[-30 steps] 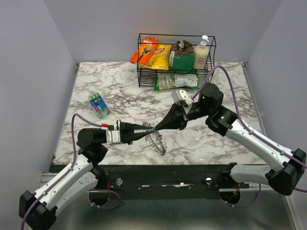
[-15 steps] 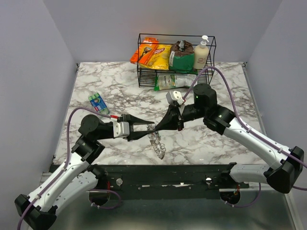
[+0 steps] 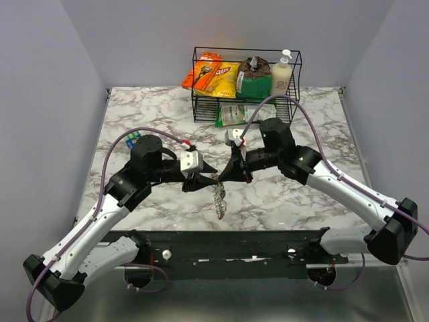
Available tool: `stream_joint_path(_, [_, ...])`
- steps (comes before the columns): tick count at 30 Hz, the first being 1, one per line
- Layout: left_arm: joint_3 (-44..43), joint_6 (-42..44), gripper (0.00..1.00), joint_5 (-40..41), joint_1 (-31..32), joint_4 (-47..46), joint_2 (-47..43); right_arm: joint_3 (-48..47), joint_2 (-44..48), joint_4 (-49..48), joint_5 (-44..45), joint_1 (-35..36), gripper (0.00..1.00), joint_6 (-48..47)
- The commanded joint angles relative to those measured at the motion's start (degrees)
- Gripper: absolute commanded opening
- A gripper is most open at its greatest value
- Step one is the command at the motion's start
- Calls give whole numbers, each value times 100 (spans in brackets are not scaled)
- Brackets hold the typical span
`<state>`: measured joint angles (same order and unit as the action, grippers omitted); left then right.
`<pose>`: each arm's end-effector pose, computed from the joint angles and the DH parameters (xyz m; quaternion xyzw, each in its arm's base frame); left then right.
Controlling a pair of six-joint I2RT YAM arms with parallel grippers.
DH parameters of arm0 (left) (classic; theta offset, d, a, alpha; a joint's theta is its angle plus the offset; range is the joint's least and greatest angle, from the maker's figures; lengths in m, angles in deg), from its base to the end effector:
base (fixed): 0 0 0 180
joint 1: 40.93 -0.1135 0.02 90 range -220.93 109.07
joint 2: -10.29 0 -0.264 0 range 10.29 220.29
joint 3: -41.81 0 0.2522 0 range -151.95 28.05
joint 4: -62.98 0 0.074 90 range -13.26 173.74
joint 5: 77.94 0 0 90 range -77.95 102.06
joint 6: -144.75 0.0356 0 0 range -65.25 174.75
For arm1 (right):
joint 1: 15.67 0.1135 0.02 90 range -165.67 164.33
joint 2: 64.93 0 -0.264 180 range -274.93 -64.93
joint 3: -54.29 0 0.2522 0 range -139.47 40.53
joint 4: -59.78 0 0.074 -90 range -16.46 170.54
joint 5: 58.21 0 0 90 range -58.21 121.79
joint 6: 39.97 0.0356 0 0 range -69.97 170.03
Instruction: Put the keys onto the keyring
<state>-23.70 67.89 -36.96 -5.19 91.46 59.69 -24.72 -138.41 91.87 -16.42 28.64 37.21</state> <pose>0.1349 -0.1302 0.3631 0.5301 0.5378 -0.4287 0.4959 0.1842 0.2169 0.3472 -0.5599 0.5793 0.4646 0.3676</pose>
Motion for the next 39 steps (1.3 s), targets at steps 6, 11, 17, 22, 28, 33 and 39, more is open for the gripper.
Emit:
stream_joint_path(6, [-503, 443, 43, 111, 29, 1261, 385, 144, -18, 127, 320, 42, 1, -54])
stream_joint_path(11, [-503, 469, 40, 85, 29, 1279, 587, 171, -18, 162, 242, 42, 1, -72])
stream_joint_path(17, [-529, 443, 39, 129, 20, 1191, 807, 197, -27, 171, 171, 42, 1, -89])
stream_joint_path(22, [-600, 487, 36, 94, 29, 1182, 1009, 215, -27, 162, 154, 42, 1, -98])
stream_joint_path(28, [-679, 557, 25, 68, 29, 1261, 1150, 215, -27, 162, 154, 42, 1, -116])
stream_joint_path(33, [-688, 584, 2, 50, 20, 1261, 1141, 224, -53, 154, 110, 33, 1, -124])
stream_joint_path(39, [-609, 470, 0, 84, 20, 1095, 1133, 250, -27, 101, 40, 42, 1, -107])
